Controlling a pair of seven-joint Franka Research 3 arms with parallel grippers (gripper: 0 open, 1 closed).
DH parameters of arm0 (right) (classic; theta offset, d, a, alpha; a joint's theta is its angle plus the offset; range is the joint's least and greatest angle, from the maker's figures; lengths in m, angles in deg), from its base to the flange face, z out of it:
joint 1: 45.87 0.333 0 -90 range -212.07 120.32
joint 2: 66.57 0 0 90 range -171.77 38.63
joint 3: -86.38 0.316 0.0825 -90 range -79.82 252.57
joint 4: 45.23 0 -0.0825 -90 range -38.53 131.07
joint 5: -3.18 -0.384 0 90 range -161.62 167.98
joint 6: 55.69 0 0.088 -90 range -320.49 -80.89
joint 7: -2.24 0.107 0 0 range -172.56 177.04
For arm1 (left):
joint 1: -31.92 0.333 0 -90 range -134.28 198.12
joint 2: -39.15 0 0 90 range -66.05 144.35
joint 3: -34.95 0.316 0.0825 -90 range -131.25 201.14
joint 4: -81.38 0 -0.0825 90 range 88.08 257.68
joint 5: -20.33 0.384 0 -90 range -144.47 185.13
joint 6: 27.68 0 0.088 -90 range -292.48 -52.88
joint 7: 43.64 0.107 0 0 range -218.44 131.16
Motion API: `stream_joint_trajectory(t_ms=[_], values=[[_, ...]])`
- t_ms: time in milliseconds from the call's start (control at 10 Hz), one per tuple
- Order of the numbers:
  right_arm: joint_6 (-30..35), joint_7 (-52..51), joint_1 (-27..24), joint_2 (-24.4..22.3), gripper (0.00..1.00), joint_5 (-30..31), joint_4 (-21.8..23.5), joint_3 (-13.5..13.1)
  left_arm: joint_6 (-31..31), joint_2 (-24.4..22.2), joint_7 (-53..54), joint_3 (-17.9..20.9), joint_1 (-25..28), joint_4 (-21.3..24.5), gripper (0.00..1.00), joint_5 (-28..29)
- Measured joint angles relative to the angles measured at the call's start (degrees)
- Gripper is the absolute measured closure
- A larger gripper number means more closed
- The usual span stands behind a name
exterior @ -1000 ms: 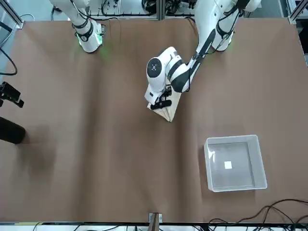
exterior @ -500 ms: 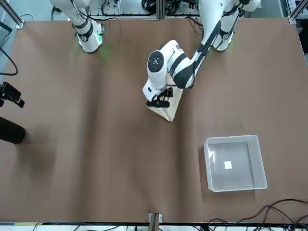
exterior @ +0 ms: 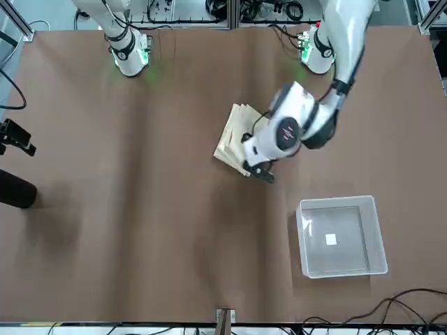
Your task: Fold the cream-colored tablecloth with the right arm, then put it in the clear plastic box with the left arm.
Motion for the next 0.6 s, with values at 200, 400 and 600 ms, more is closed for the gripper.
stream_joint_trajectory(t_ms=[200,400,600], values=[[0.0,0.0,0.0,0.0,0.00,0.0,0.0,-0.1,0.0,0.8,8.7,-0.4,5.4,2.7,0.00,-7.4],[0.0,0.0,0.0,0.0,0.00,0.0,0.0,0.0,-0.8,2.8,12.6,-0.9,6.6,4.1,0.00,-9.1],[0.0,0.0,0.0,0.0,0.00,0.0,0.0,0.0,-3.9,5.9,13.6,-1.3,6.4,4.6,0.00,-9.4]])
